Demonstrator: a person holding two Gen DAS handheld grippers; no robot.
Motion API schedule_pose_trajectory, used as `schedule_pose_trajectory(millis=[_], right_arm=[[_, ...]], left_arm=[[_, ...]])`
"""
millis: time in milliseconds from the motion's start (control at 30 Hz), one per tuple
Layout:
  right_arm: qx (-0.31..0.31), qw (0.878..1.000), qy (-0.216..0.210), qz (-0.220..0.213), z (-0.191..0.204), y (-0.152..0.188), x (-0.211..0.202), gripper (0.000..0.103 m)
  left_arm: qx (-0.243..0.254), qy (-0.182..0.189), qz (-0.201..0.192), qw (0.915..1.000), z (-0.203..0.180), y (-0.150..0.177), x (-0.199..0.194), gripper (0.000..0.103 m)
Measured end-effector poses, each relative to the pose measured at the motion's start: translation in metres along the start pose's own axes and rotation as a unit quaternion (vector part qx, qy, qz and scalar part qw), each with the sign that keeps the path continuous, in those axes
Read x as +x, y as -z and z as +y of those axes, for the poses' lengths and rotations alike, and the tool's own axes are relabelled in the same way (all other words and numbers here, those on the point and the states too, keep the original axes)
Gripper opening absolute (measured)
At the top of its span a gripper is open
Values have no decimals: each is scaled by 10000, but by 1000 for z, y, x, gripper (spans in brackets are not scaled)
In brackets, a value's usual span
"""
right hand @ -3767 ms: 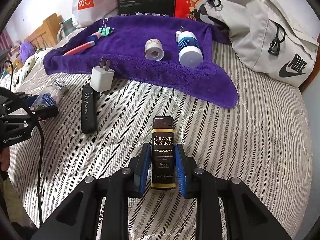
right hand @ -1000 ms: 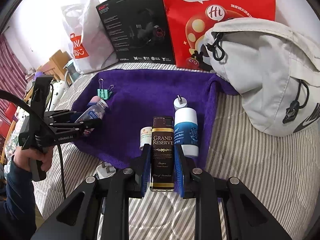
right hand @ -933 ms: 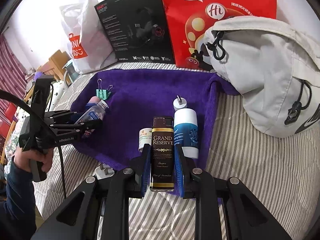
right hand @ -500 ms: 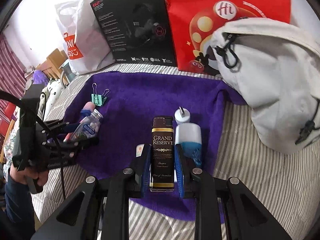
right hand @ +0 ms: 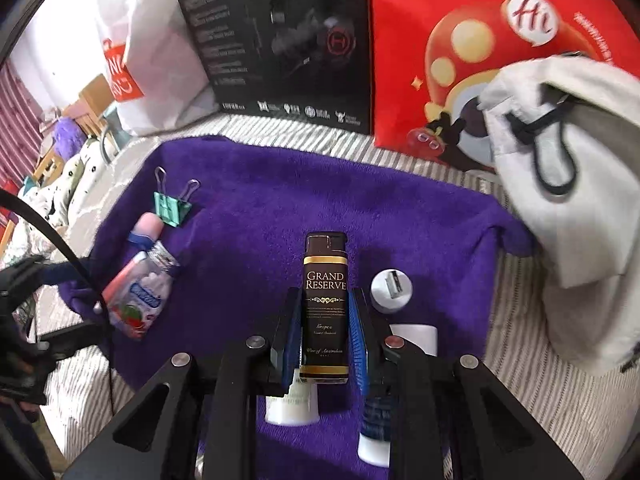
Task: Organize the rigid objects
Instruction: 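Carry the pill jar onto the towel and release while right gripper places the bottle there, then move left gripper to the black Horizon case and grasp it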
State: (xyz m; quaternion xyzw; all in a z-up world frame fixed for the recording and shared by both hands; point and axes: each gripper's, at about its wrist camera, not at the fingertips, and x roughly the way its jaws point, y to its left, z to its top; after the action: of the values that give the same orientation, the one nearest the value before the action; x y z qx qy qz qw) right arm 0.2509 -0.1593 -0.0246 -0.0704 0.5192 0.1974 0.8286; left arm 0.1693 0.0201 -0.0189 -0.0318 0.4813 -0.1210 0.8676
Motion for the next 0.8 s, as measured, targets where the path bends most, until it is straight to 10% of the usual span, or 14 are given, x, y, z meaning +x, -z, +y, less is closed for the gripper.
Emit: schedule_pose_trajectory(millis=[600, 800], right_arm=[[-43, 9994, 144, 320, 1, 5, 10, 27], [116, 9999, 34, -29, -3, 33, -40, 45]], left_arm=[[-263, -14, -90, 9996, 22, 21, -24, 76], [-187, 51, -43, 9998, 12, 32, -25, 76]])
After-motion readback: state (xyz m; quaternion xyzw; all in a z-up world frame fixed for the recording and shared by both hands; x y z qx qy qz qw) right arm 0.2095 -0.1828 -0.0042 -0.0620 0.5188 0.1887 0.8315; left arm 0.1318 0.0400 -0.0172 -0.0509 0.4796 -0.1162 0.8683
